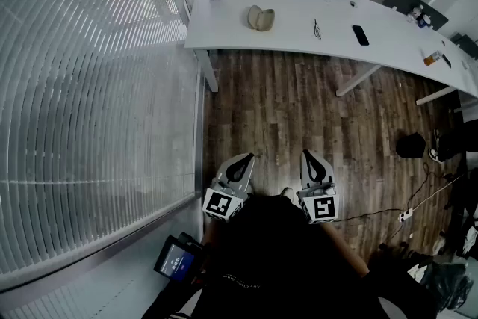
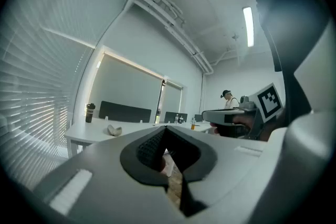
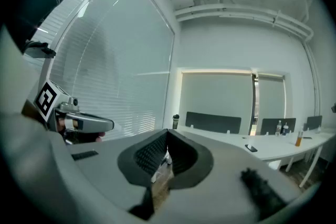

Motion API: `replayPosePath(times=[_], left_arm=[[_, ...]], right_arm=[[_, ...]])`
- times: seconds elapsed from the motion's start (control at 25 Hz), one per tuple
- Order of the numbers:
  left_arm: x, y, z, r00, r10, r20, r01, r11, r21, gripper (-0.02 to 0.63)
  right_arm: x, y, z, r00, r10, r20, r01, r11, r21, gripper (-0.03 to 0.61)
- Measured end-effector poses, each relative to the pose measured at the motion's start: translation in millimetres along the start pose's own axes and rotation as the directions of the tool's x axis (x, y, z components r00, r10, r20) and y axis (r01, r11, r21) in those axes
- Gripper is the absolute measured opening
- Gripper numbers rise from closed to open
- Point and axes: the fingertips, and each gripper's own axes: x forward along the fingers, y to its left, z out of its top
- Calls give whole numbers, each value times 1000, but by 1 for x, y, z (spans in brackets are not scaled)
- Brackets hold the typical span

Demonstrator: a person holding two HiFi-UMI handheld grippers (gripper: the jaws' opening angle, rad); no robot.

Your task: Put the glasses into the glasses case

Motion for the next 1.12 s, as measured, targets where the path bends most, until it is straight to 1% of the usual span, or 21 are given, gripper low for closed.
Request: replayPosePath(times=[0.16,0.32,0.4,0.52,0.6,0.72,0.8,0.96,1.12], left_arm=[[-9,26,9,1000,11,24,-12,1000,26,6],[-4,40,6,1000,-7,26,5,998,63,6],[2,42,6,1000,-14,19,12,998,64,8],[14,47,6,1000,-18,9,18,998,65,6],[22,50,5,1000,-16,4,15,998,68,8],[33,45,5,1000,-7,8,6,999,41,7],[41,39,9,1000,-14,6,13,999,37,8],[68,39,12,1000,-26,-7,26,998,57,7],[98,42,13,1000,-27,-15,28,998,55,8]], right_arm=[[17,18,2,1000,-8,11,8,1000,-2,8],[19,21,-7,1000,-10,-29,10,1000,-5,8],[20,14,-14,999,-26,-43,27,1000,8,8],[32,4,-19,999,-38,-31,39,999,29,8],[42,0,-19,999,-23,-22,24,999,27,8],[48,-11,-19,1000,-11,-2,11,999,41,8],[51,-22,-20,1000,-11,6,11,998,55,8],[64,-52,-24,999,-31,15,29,996,83,8],[76,-79,-32,999,-43,16,41,996,76,8]])
